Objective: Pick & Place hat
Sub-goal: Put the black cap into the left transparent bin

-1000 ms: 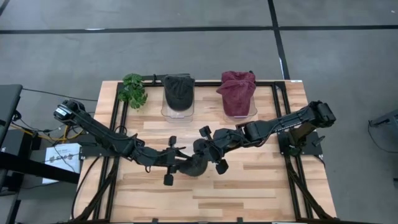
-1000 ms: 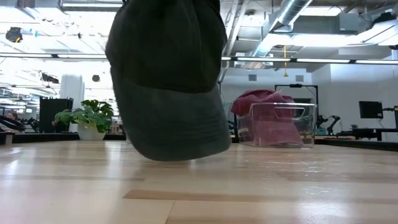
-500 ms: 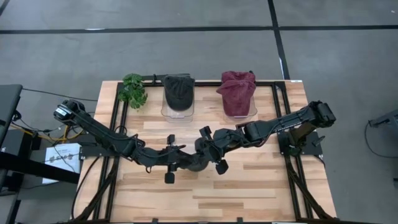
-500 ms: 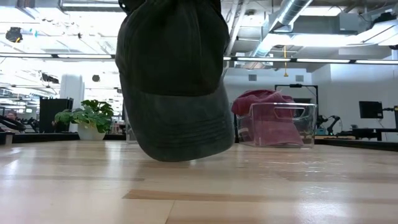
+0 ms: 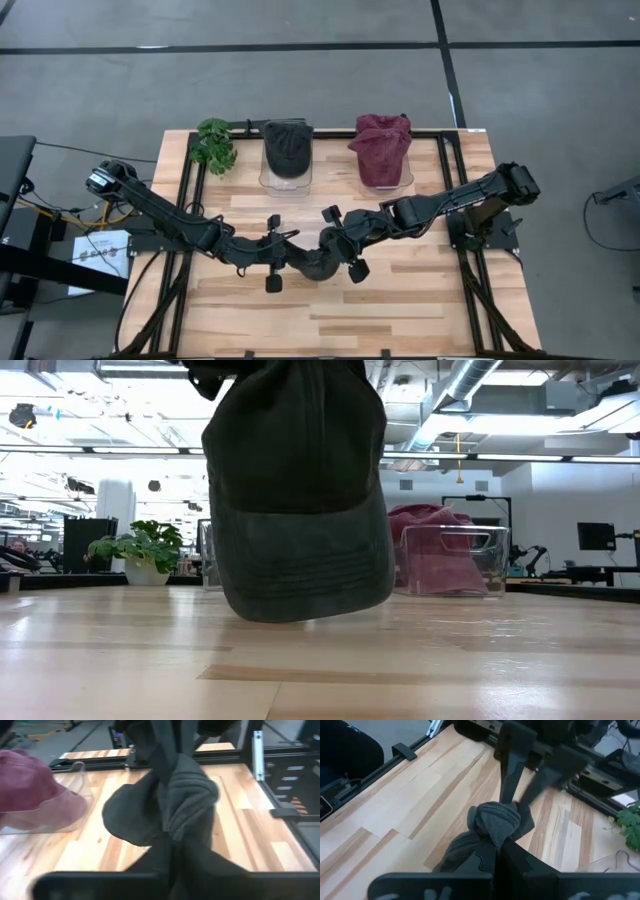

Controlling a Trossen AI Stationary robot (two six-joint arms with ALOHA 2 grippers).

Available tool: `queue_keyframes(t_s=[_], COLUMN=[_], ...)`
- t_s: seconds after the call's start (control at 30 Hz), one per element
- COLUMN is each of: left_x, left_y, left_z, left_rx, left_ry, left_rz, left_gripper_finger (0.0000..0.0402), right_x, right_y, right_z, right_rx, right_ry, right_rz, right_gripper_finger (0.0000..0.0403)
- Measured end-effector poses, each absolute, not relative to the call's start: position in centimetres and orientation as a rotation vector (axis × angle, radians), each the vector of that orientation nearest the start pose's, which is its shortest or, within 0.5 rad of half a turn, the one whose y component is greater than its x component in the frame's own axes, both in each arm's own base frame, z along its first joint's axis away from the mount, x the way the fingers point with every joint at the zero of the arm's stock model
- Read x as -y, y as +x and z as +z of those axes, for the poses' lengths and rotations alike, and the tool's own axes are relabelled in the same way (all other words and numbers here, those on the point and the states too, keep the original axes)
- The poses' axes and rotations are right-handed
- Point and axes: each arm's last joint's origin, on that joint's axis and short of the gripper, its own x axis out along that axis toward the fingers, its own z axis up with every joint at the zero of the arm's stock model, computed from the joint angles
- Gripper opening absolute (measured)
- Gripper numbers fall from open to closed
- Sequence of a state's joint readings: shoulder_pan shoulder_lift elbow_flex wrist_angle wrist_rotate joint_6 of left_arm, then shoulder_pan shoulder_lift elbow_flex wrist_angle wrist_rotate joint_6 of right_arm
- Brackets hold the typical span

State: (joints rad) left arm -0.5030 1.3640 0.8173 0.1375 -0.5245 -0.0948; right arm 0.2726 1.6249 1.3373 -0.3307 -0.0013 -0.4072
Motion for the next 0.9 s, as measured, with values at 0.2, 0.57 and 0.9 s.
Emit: queue_keyframes(t_s=[0.2, 0.57, 0.9], left_x=[13.0, 14.1, 14.2], left_y=[26.2, 25.9, 25.9], left_z=[24.9, 24.9, 24.9], left_rx=[-0.366, -0.378, -0.377], left_ry=[0.089, 0.053, 0.052], left_rz=[-0.052, -0.261, -0.266], left_gripper_finger=[0.001, 0.0007, 0.0008], right_x=[-9.8, -9.8, -10.8], right_y=[35.0, 34.6, 34.0], right_z=[29.7, 29.2, 28.9], right_rx=[-0.584, -0.671, -0.718], right_ry=[-0.454, -0.322, -0.24], right_rz=[0.385, 0.37, 0.455], right_gripper_finger=[0.0007, 0.006, 0.0108])
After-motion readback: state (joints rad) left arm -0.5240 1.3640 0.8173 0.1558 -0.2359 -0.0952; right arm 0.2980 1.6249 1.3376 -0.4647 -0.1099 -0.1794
